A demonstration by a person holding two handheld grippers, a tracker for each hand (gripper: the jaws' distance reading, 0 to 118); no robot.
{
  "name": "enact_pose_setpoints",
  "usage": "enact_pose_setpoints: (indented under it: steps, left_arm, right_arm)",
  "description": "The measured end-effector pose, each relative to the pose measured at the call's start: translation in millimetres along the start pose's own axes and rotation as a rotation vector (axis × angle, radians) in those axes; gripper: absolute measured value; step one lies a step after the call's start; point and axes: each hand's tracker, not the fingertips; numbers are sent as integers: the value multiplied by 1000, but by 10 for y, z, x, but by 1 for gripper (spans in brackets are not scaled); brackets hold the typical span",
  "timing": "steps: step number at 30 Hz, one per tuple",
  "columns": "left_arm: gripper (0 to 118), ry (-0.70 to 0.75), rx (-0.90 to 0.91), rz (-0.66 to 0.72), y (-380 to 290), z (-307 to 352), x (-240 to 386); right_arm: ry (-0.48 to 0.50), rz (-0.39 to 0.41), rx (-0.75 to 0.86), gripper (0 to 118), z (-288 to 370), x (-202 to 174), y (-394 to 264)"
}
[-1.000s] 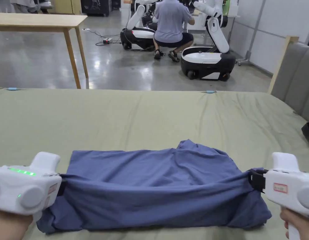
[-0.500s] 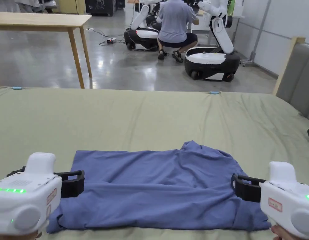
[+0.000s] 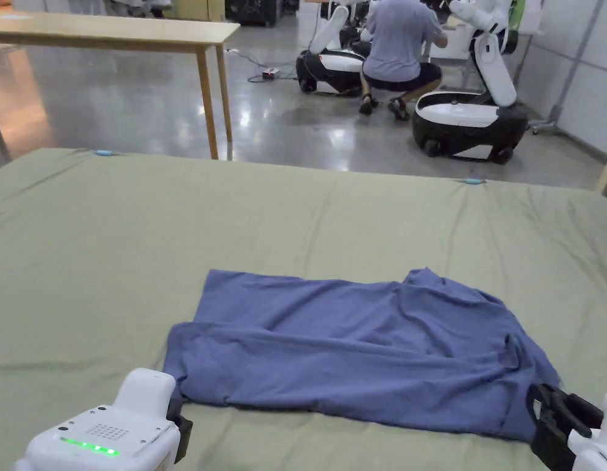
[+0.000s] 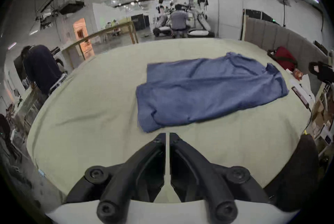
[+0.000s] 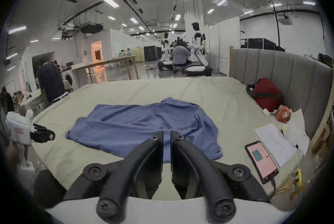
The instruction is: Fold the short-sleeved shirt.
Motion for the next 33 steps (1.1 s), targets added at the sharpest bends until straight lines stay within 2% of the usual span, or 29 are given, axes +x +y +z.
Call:
enact_pose_setpoints:
  steps: [2,3,5,6,7,9,11,14,16,19,20,21,22,23,24,27,28,29,30,31,32,33]
  left_arm:
    - [5,-8,-34,34,18,-147,-114]
    - [26,-7,-40,43,34,-241,-167]
    - [103,9,-58,44,88,-406,-220]
    - [114,19,-82,50,114,-525,-266]
    - [111,12,-73,58,136,-586,-310]
    - [111,18,-78,72,249,-741,-305]
    - [110,38,-122,5,301,-977,-280]
    - [87,78,-157,-32,356,-1235,-219]
    - [59,44,-159,7,401,-1288,-210]
    - [41,10,-130,-15,458,-1236,-84]
    - [22,2,-115,-28,480,-1221,-38]
    - [13,-3,-109,-31,502,-1203,6]
    - [13,7,-116,-40,526,-1210,34]
    - [13,1,-121,-46,543,-1217,41]
    - [13,-1,-121,-44,554,-1216,44]
    - [13,1,-115,-28,574,-1105,86]
    - [13,-2,-117,-21,581,-1084,83]
    - [13,-4,-117,-16,586,-1062,81]
    - [11,-14,-125,-10,591,-1048,78]
    - [11,-19,-127,-8,594,-1028,77]
    - [11,-18,-124,-9,595,-1002,81]
    - [10,-18,-123,-13,617,-970,63]
  right_arm:
    - [1,-10,-17,10,-11,29,-35]
    - [-3,-10,-27,10,-20,42,-58]
    - [-15,-2,-48,10,-51,80,-97]
    - [-24,0,-59,10,-71,110,-115]
    - [-34,-1,-74,10,-93,145,-127]
    - [-60,-8,-103,10,-143,237,-172]
    - [-82,-29,-140,10,-213,353,-222]
    - [-122,-40,-210,10,-346,533,-340]
    - [-142,-50,-242,10,-462,686,-410]
    - [-197,-96,-289,11,-698,940,-439]
    - [-190,-115,-304,22,-806,1029,-446]
    - [-182,-135,-321,53,-934,1108,-445]
    - [-166,-144,-350,80,-1075,1166,-449]
    - [-159,-141,-361,101,-1184,1189,-452]
    - [-152,-133,-364,110,-1307,1197,-460]
    - [-114,-67,-425,108,-1613,1135,-481]
    - [-70,-56,-441,99,-1680,1085,-495]
    - [-42,-54,-467,82,-1736,1078,-499]
    - [-49,-58,-511,56,-1798,1076,-501]
    - [-64,-59,-483,41,-1780,1073,-479]
    - [-40,-70,-463,15,-1737,1083,-439]
    - [26,-109,-461,10,-1702,1107,-375]
